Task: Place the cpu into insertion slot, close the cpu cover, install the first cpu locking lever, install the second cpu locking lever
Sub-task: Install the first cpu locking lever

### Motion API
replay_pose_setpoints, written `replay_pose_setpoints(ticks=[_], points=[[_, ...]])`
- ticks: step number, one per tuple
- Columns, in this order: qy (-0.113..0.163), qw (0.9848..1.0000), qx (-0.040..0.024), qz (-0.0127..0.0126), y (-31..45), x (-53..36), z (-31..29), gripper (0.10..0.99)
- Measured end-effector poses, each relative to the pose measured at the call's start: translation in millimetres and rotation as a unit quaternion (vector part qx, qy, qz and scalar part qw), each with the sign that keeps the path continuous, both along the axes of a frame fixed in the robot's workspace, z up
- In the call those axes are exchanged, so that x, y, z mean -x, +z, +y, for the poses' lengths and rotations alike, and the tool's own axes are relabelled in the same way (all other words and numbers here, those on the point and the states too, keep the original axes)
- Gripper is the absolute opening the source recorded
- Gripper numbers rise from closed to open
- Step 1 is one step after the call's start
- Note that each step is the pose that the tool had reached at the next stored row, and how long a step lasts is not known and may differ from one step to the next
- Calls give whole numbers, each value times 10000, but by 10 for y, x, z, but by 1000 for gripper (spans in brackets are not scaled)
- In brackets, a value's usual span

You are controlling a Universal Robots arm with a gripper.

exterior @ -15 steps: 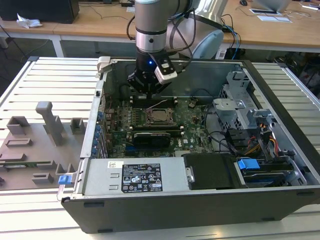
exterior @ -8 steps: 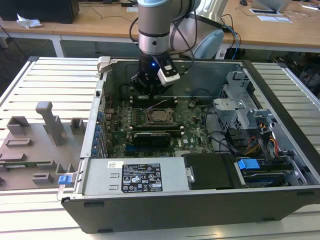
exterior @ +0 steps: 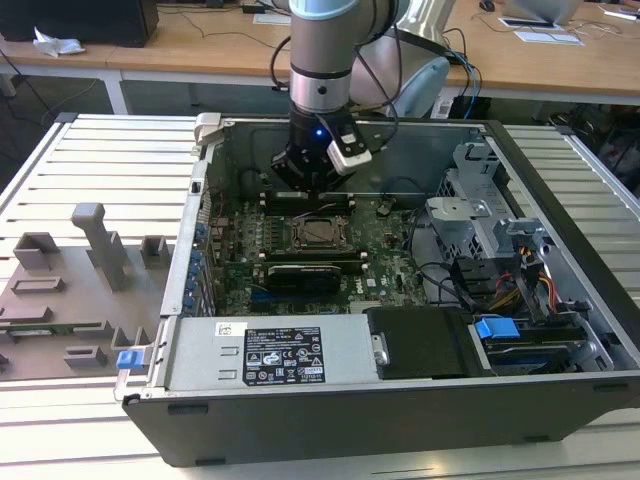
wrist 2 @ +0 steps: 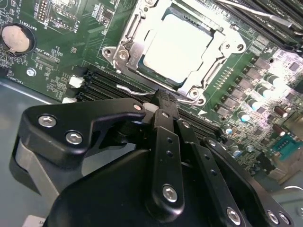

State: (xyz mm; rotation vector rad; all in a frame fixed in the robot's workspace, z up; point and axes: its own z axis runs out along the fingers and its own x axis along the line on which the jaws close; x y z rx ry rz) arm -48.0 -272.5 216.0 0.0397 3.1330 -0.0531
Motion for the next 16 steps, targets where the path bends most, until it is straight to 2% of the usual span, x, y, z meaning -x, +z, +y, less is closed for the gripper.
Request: replay_pose_setpoints(ticks=[5, 8, 16], points=[[1, 10000, -1, -1, -15, -19, 40, 106], [1, 10000, -2, -1, -27, -49, 41, 106], [0, 10000, -1, 6, -82, -124, -1, 106]])
